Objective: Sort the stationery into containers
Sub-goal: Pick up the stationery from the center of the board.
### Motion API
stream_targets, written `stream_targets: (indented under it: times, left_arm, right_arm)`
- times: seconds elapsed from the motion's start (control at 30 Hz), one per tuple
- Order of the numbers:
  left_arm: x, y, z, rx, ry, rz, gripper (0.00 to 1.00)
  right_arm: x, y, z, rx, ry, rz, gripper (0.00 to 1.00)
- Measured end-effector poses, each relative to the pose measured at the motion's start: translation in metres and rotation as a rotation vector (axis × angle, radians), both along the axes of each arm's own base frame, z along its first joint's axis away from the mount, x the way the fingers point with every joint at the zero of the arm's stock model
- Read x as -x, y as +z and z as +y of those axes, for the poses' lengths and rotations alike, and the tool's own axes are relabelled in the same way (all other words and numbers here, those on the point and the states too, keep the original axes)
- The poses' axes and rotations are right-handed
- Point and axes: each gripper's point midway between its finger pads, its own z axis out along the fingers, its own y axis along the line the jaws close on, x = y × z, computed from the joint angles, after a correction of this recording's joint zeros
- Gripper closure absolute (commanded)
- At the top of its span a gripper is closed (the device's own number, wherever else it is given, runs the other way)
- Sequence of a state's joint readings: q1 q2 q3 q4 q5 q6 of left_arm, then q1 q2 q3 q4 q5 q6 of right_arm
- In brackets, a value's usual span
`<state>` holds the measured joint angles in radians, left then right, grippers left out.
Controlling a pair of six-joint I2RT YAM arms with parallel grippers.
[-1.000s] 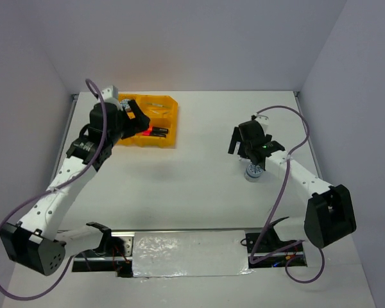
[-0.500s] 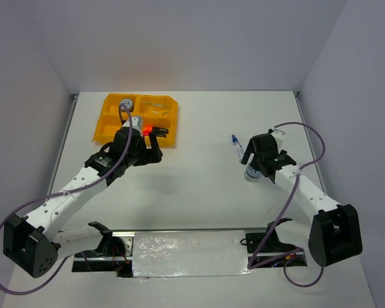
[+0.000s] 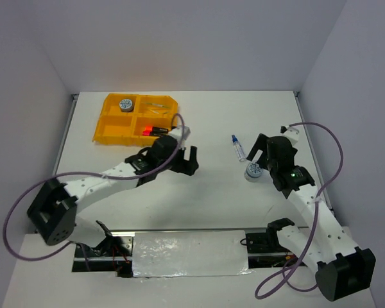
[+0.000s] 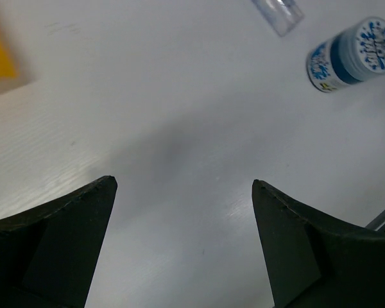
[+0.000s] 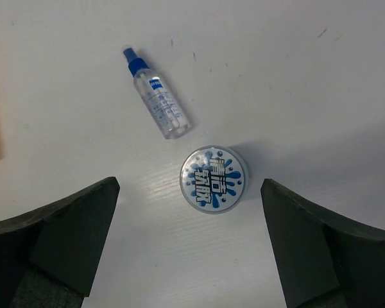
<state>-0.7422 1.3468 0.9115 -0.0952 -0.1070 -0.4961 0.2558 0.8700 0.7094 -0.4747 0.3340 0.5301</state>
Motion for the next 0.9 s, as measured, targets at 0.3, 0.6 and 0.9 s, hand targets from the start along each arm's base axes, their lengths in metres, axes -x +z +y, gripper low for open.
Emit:
stream_targets:
  times: [0.3,0.6,0.9]
  left_arm:
    - [-0.009,-0.012,-0.136,0.125,-0.377,-0.163,0.01]
    - [-0.008,0.007,-0.223,0.280,-0.656,-0.359,0.01]
    - [-0.022,0.002,-0.286,0.180,-0.714,-0.465,0.01]
  right_arm:
    - [0.033,0.094,-0.029,0.004,-0.094,-0.174,0.00]
    - [0.083,0.178,-0.056,0.017,-0.154,-0.372,0.00]
    - [0.109,0.193,-0.064,0.026,-0.154,-0.419,0.00]
